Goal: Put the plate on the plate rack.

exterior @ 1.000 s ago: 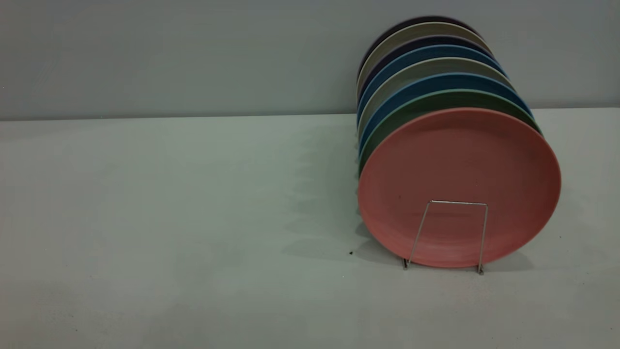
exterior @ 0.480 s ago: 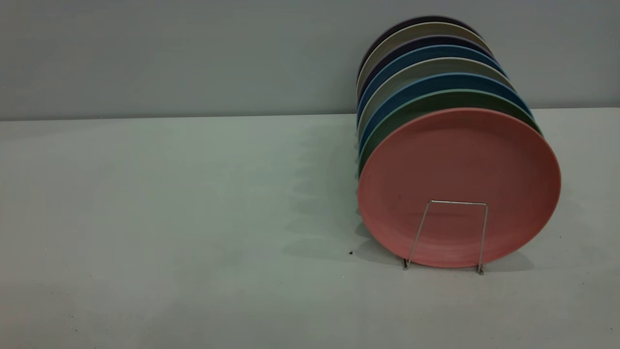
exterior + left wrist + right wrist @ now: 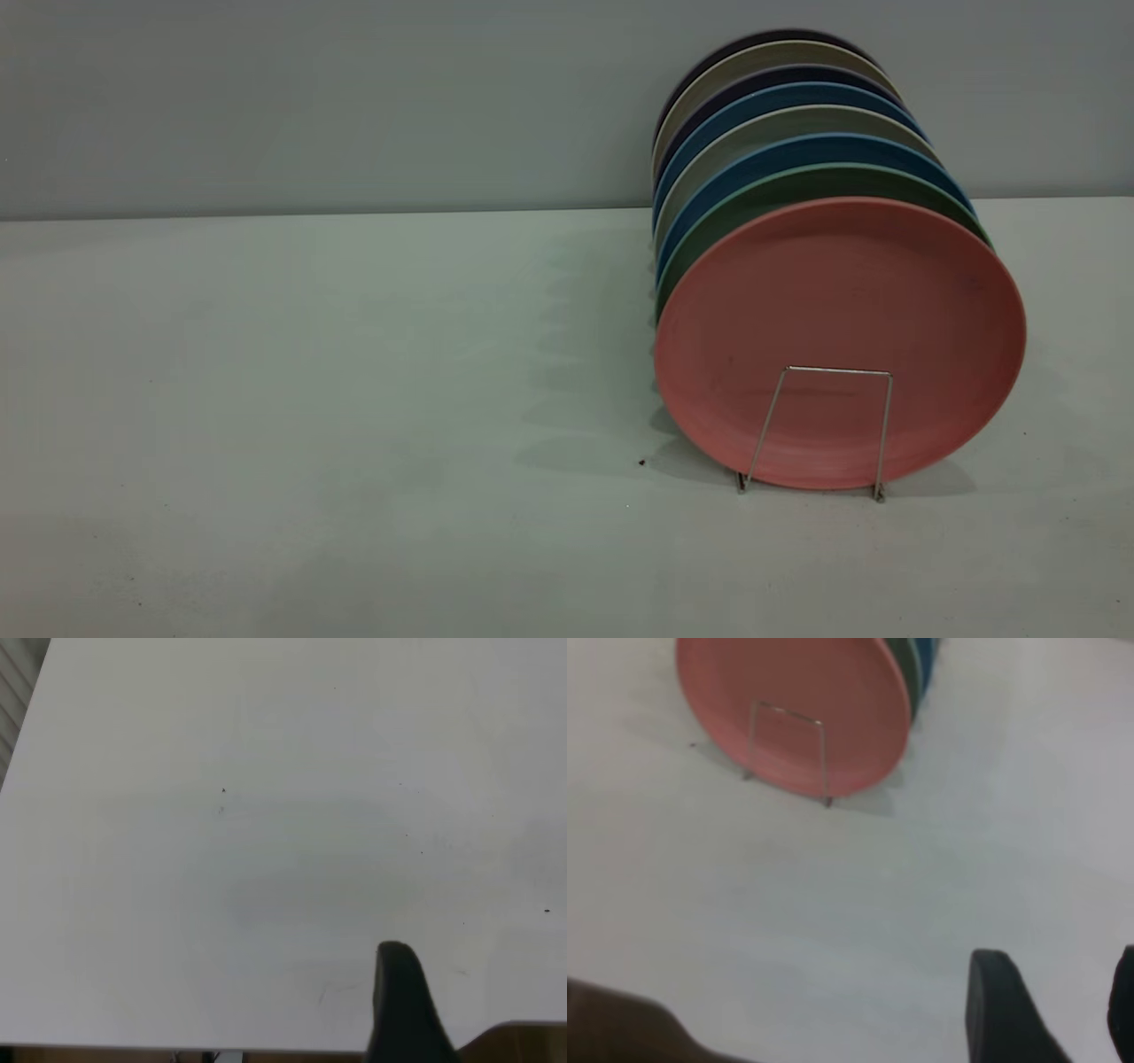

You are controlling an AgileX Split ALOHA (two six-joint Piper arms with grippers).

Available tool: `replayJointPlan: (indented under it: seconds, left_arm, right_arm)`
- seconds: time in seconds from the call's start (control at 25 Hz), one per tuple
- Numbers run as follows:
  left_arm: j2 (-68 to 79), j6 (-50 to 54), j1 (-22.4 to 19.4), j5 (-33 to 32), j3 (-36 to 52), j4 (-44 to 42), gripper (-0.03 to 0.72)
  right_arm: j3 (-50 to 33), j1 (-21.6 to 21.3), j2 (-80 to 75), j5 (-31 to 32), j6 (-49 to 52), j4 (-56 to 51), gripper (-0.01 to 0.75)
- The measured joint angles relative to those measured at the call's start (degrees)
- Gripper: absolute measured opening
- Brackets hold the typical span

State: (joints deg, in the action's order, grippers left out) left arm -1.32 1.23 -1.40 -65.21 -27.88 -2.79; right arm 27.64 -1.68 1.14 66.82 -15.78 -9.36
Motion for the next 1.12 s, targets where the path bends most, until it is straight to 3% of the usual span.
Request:
replayJointPlan:
  seconds: [1.12]
  left_arm:
    - [0.0, 0.0, 0.0, 0.0, 0.0, 0.0, 0.484]
  right_arm:
    - [0.0, 0.0, 0.0, -0.24, 3.3, 2.01, 0.311]
